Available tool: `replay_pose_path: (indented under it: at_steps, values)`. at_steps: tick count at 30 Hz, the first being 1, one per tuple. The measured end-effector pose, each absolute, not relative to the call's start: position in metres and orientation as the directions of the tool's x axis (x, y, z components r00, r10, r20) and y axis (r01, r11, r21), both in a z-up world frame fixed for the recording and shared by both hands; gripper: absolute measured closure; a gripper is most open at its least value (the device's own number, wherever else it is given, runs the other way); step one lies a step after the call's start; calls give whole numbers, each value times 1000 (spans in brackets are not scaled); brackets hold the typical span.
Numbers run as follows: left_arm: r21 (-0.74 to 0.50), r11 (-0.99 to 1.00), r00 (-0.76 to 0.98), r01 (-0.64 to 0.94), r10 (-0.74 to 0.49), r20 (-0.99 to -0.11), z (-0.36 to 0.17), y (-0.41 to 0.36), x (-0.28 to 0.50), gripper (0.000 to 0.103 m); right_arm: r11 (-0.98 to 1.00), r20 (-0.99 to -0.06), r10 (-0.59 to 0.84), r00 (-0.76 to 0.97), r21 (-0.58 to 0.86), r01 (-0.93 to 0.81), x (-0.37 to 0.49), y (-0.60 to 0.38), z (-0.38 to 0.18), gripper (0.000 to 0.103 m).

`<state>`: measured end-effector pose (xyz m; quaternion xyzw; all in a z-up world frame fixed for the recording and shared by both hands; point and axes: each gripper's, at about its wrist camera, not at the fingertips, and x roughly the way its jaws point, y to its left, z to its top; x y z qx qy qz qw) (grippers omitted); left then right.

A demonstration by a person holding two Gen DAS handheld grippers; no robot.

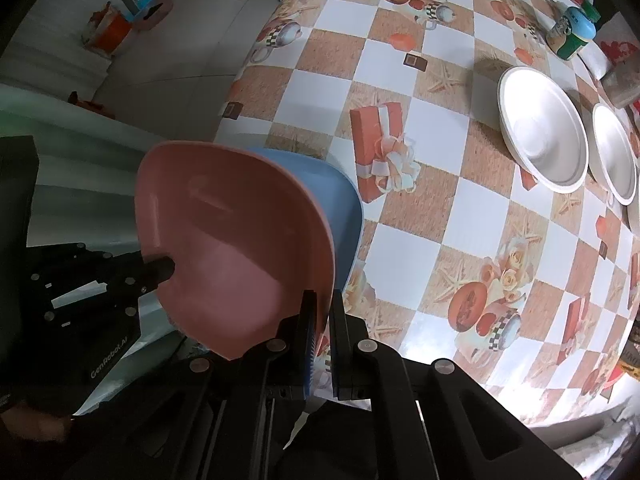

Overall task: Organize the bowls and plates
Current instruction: 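Lower the pink plate onto the blue plate and open the left tool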

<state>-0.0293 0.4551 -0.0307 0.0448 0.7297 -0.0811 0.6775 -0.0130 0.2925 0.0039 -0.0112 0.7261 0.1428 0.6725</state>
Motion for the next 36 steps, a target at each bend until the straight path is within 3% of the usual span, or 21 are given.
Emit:
replay_pose_path:
  at_steps: [29, 30, 32, 33, 34, 36]
  values:
    - [-44, 989, -59, 142, -36, -998, -27, 455, -24, 91, 969, -980, 158, -120, 177, -171, -3, 291, -8, 96]
    - [-43, 988, -59, 145, -35, -998, -27, 454, -24, 89, 969, -980, 158, -122, 178, -170, -4, 291, -8, 96]
    - [-43, 987, -59, 156, -34, -998, -25, 451, -24, 70, 970, -980, 158, -125, 177, -164, -7, 290, -7, 96]
    - [-39, 986, -56, 160, -30, -998, -24, 449, -24, 49, 972, -980, 154, -125, 173, -159, -9, 288, -6, 96]
    - [-36, 985, -41, 167, -29, -999, -21, 447, -24, 37, 974, -981, 150, -125, 168, -153, -10, 286, -6, 96]
    - [-41, 983, -23, 181, -37, -999, -16, 443, -24, 37, 979, -982, 145, -125, 161, -128, -11, 279, -4, 95]
